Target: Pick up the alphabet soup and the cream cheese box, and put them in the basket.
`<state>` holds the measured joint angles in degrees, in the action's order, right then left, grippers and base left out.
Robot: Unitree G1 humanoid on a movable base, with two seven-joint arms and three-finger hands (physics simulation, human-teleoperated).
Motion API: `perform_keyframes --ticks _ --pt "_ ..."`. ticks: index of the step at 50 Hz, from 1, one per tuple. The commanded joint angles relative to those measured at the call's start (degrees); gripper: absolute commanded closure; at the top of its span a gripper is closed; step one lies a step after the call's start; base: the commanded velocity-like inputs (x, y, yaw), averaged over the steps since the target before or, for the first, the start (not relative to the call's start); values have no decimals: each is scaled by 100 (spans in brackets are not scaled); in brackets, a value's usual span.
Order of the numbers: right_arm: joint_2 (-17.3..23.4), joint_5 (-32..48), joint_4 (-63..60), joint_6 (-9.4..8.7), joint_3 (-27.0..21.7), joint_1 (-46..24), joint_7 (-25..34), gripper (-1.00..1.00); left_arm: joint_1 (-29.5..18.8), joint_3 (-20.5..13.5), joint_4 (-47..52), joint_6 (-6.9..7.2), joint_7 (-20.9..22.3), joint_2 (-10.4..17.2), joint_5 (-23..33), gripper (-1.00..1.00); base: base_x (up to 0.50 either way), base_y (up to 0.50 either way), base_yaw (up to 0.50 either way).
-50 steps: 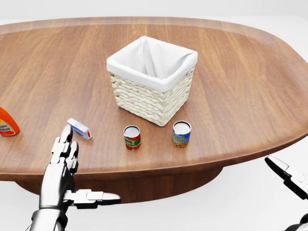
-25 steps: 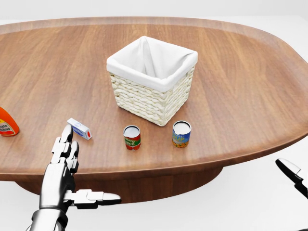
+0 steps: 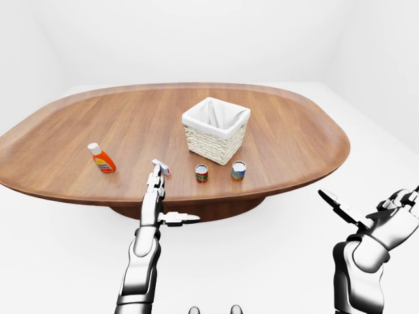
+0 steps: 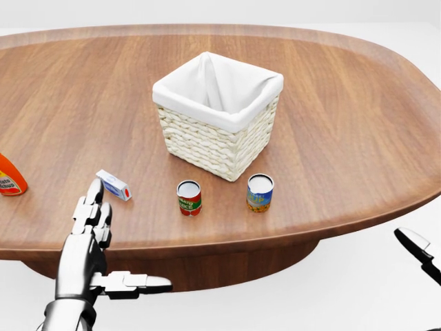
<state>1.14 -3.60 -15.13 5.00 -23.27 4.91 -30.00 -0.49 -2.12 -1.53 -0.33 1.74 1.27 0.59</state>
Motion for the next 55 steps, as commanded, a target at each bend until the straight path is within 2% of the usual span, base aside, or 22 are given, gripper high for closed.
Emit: perform_keyframes --ticks 1,8,12,16,22,23,29,33,37,41,43,49,52,55 --pt "-21 -18 -39 0 -28 21 0 -100 -27 4 -49 -7 48 9 1 -100 16 0 0" --pt "-37 -7 -64 0 -16 44 0 -100 -5 -8 -39 -94 46 11 15 -100 27 0 0" --pt "-36 -2 -48 0 -15 37 0 -100 38 -2 84 -39 51 -1 0 -100 32 0 0" --pt "-33 -6 -62 0 -23 40 0 -100 1 -19 -29 -137 57 4 -16 -100 33 0 0" --pt "-45 -15 -120 0 -32 54 0 -100 36 -37 113 -47 24 -4 -52 -100 33 0 0" --pt "-43 -14 -83 0 -33 43 0 -100 15 -45 48 -99 13 0 -46 -100 34 0 0" --pt "-36 -12 -23 0 -34 28 0 -100 35 -39 90 -92 -7 -1 -41 -100 33 0 0" --pt "-39 -12 -69 0 -25 41 0 -100 -23 -74 -64 -167 -28 19 -41 -100 33 0 0" --pt "-39 -3 -66 0 -24 42 0 -100 2 -62 32 -88 -29 12 -54 -100 33 0 0" --pt "-34 -5 -54 0 -29 35 0 -100 -3 -62 27 -78 -22 9 -74 -100 33 0 0" --pt "-34 5 -30 0 -26 32 0 -100 28 -55 118 -9 -24 1 -89 -100 33 0 0" --pt "-25 -6 -6 0 -29 24 0 -100 9 -61 76 -10 -41 4 -85 -100 33 0 0" --pt "-19 -19 43 0 -33 9 0 -100 -34 -74 -41 -79 -37 16 -89 -100 33 0 0" --pt "-20 -14 24 0 -23 11 0 -100 -17 -73 4 -38 -54 15 -80 -100 33 0 0"
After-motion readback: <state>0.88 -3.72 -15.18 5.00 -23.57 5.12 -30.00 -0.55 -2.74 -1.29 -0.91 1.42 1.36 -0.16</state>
